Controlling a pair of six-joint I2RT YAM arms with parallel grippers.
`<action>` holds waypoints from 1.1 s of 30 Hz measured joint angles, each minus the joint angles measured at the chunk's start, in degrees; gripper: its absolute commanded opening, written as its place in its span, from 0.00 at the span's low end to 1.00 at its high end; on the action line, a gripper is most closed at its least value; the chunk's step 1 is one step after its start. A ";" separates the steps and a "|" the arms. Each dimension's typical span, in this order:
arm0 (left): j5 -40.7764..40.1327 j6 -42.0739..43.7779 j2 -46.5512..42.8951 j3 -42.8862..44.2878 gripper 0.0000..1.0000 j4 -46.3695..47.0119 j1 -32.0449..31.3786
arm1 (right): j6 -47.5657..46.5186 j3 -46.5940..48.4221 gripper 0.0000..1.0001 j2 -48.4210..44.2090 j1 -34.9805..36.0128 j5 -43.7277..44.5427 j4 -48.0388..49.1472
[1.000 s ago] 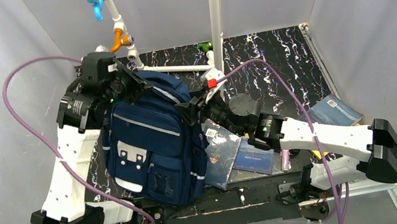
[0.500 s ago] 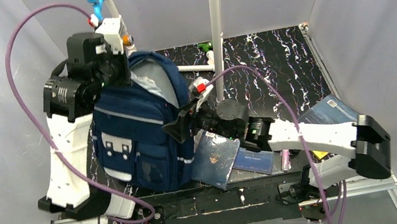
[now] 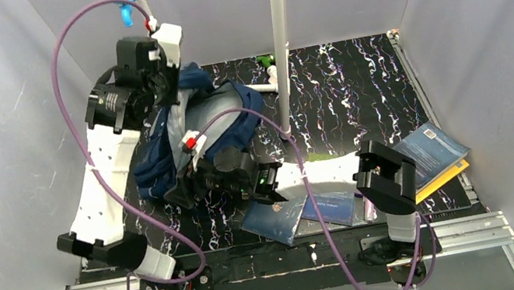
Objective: Pack the student bag
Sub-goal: Unzip the student bag at the center of the board.
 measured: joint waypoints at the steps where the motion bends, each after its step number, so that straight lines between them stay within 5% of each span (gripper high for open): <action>1: -0.96 0.70 -2.14 -4.28 0.00 0.70 -0.22 | -0.26 -0.13 0.78 0.79 0.76 -0.52 0.52; 7: -4.61 4.70 -18.99 -31.36 0.00 9.16 0.37 | -4.52 -4.44 0.94 -0.76 3.67 -3.19 -4.59; 13: -7.91 5.88 -26.45 -40.26 0.00 11.39 1.66 | -5.88 -7.72 0.98 -15.69 3.41 1.81 -20.22; 20: -6.14 4.07 -33.22 -46.84 0.00 11.37 2.34 | 6.47 -11.30 0.99 -30.53 -0.76 9.38 -23.63; 27: 1.77 2.08 -37.57 -49.42 0.00 11.32 2.34 | 16.94 -11.54 0.98 -20.61 -14.93 0.17 -22.49; 33: 9.68 1.14 -37.62 -49.79 0.00 11.32 2.34 | 16.90 -8.13 0.98 -9.92 -16.74 -3.17 -25.38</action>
